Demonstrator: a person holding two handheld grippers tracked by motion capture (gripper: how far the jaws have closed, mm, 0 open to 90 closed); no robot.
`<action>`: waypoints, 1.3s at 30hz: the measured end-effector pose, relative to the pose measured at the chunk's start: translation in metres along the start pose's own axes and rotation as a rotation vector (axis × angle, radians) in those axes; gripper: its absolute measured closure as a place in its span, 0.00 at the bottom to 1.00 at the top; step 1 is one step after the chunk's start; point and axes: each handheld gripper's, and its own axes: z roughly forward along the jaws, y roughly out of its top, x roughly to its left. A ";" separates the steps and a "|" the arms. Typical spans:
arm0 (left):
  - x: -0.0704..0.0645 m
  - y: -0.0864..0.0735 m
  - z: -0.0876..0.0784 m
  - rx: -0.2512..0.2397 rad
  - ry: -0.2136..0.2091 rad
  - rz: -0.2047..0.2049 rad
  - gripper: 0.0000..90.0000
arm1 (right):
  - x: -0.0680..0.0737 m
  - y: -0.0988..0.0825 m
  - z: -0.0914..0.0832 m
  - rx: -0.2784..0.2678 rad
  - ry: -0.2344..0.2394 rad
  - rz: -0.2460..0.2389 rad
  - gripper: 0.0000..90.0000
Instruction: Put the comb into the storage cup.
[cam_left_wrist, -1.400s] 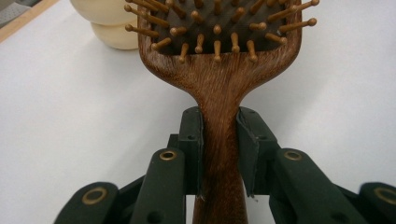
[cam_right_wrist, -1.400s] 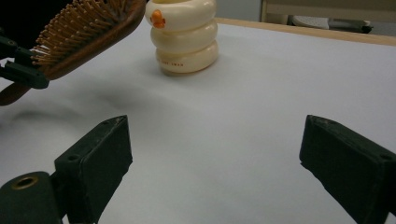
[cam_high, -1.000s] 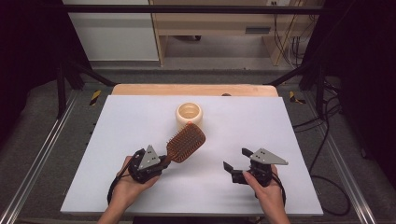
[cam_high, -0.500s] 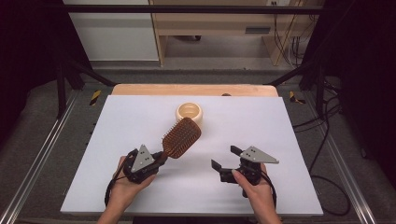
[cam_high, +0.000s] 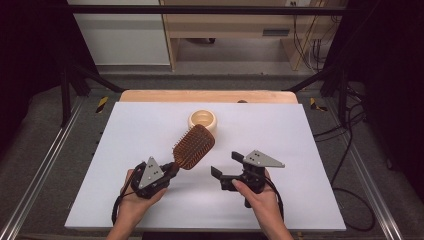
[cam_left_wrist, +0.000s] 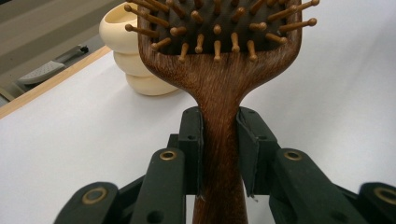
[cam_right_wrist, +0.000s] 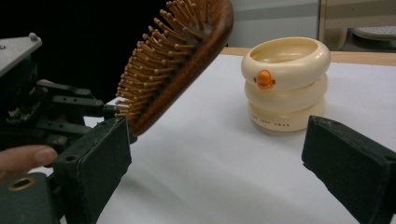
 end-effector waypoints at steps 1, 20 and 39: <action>0.000 0.000 0.000 0.000 0.000 0.000 0.80 | 0.001 0.001 0.001 -0.001 0.007 0.006 0.09; -0.007 0.003 -0.001 -0.036 0.016 0.010 0.80 | 0.014 0.011 0.017 -0.008 0.053 0.026 0.10; -0.013 0.006 -0.001 -0.067 0.029 0.017 0.80 | 0.018 0.021 0.029 -0.040 0.076 0.080 0.14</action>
